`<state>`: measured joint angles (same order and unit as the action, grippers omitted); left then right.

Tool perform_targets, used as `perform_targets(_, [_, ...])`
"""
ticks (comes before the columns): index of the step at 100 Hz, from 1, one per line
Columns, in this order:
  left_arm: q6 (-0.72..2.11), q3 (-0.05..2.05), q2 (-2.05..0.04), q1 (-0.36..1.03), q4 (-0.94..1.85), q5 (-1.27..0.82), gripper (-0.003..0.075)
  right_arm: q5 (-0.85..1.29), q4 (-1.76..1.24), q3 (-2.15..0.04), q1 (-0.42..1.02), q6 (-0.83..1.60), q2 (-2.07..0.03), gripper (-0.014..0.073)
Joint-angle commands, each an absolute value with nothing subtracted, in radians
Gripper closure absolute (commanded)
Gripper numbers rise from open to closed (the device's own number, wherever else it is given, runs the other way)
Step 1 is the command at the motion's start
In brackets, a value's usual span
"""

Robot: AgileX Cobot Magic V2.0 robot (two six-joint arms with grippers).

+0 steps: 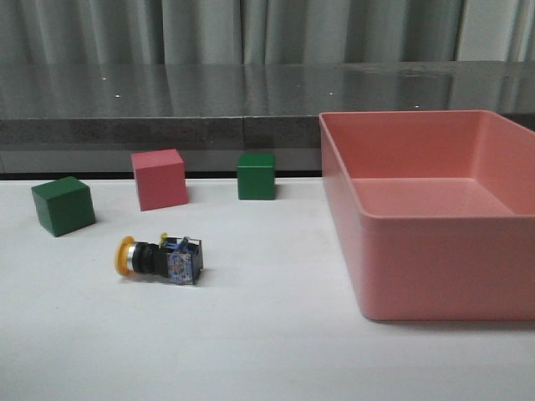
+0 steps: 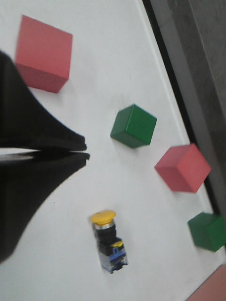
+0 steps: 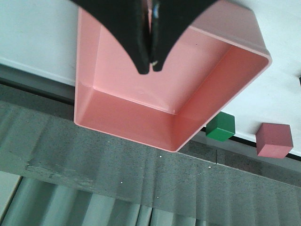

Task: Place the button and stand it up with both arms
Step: 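Move the left gripper down over the lying button's yellow cap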

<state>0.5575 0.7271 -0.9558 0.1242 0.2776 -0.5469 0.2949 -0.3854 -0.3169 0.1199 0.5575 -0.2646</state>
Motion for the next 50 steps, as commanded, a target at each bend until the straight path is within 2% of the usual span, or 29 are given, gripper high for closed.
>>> perform_targets(1, [0.734,0.802,-1.069,0.157,0.372,-0.503,0.0722,0.229,-0.403,-0.343,0.115,0.554,-0.272,0.0655])
perform_targets(6, [0.790,0.824,-1.121,0.164,0.400,-0.516,0.0692,0.229,-0.403,-0.343,0.115,0.554,-0.272,0.0655])
perform_targets(13, [0.885,0.857,-1.196,0.167,0.451,-0.536,0.0602,0.229,-0.403,-0.343,0.115,0.554,-0.272,0.0655])
perform_targets(20, [0.988,0.887,-1.255,0.167,0.492,-0.557,0.0463,0.230,-0.403,-0.343,0.115,0.554,-0.272,0.0655])
perform_targets(28, [1.065,0.917,-1.309,0.167,0.524,-0.559,0.0269,0.230,-0.403,-0.343,0.115,0.554,-0.272,0.0655])
perform_targets(33, [1.065,0.928,-1.332,0.167,0.541,-0.547,0.0196,0.230,-0.403,-0.343,0.115,0.554,-0.272,0.0655])
perform_targets(39, [1.065,0.931,-1.348,0.167,0.551,-0.510,0.0169,0.230,-0.403,-0.343,0.115,0.554,-0.272,0.0655])
perform_targets(50, [1.065,0.931,-1.372,0.167,0.559,-0.478,0.0202,0.230,-0.403,-0.343,0.115,0.554,-0.272,0.0655])
